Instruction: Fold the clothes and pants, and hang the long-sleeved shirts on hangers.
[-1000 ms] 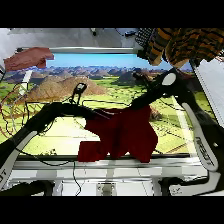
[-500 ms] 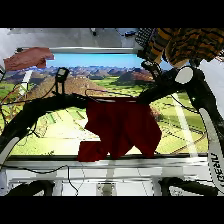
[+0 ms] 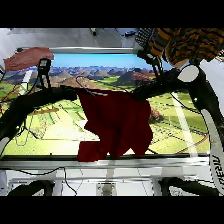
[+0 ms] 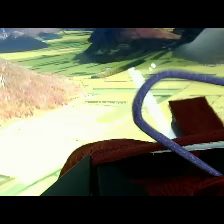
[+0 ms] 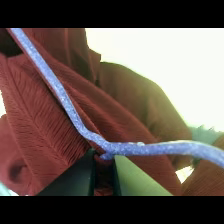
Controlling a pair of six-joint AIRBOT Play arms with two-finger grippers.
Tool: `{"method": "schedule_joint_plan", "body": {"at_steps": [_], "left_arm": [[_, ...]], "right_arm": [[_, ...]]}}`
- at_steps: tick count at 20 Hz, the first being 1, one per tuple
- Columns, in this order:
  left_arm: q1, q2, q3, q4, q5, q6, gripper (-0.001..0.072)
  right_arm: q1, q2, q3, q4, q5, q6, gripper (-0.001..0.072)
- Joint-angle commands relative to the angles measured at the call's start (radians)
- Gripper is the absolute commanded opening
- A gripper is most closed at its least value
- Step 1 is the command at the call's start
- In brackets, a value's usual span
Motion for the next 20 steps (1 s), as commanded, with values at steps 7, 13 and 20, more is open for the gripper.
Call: {"method": "schedule_joint_plan", "body": {"at_steps": [7, 13, 20], "left_arm": [[-0.131, -0.001, 0.006, 0.033, -0.003, 0.003, 0.0031], [-0.114, -0.001, 0.006, 0.1, -0.002, -0.024, 0.0031], [-0.269, -0.095, 0.006, 0.108, 0.003, -0.018, 0.0031]], "right_arm": [[0.051, 0.019, -0.123, -0.581, 0.052, -0.137, 0.0041], [0.049, 0.029, -0.256, -0.647, -0.064, -0.134, 0.0041], [0.125, 0.168, -0.251, -0.633, -0.15, -0.189, 0.0041]]}}
